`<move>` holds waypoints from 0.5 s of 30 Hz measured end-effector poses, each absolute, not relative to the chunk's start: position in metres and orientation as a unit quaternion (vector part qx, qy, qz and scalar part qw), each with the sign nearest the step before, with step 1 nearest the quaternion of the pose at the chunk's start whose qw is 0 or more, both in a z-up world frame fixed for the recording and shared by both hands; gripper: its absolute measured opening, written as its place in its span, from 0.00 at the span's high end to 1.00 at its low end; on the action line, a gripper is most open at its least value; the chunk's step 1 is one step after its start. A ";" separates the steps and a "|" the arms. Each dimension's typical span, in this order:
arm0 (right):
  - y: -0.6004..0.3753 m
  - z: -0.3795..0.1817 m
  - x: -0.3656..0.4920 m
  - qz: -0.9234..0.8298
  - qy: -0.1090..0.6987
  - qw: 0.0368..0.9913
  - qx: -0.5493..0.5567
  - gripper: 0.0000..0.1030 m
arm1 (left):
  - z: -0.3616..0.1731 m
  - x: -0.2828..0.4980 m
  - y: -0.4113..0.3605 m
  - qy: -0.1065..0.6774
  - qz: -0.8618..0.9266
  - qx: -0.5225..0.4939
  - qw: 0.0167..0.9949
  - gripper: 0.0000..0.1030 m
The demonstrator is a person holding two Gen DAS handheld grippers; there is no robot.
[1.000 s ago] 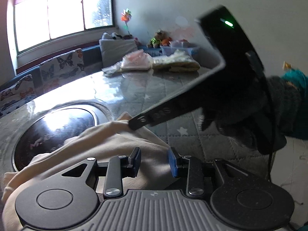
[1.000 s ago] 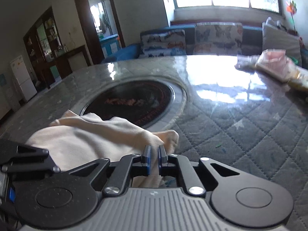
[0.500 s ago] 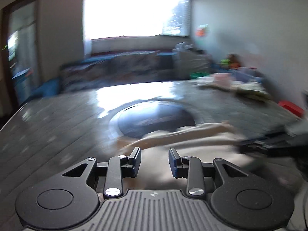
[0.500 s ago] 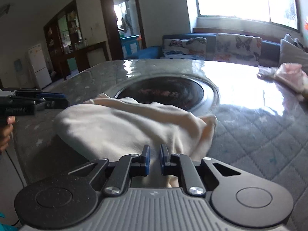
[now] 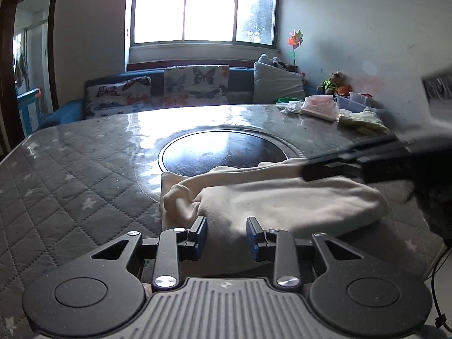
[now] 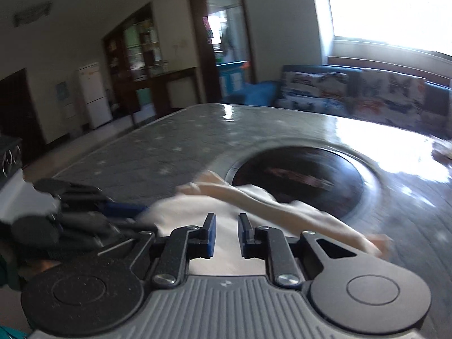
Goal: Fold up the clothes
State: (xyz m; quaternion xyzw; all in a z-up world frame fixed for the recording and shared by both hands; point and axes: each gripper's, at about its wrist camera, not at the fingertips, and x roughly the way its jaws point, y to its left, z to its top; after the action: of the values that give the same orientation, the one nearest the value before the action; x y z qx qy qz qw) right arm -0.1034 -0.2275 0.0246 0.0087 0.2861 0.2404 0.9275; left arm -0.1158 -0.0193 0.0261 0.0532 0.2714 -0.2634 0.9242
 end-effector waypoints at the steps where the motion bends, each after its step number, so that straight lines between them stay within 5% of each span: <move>1: -0.219 0.026 -0.098 0.251 0.287 0.925 0.007 0.84 | 0.025 -0.116 -0.018 0.271 -0.263 0.051 0.925 0.68; 15: -0.150 0.012 -0.070 0.302 0.336 0.891 -0.052 0.84 | 0.022 -0.130 0.000 0.236 -0.307 0.075 0.919 0.59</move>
State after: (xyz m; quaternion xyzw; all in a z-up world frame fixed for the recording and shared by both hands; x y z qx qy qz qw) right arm -0.0698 -0.1500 0.0118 -0.0519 0.3358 0.3023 0.8906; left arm -0.1296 0.0002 0.0222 0.0750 0.2358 -0.3069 0.9190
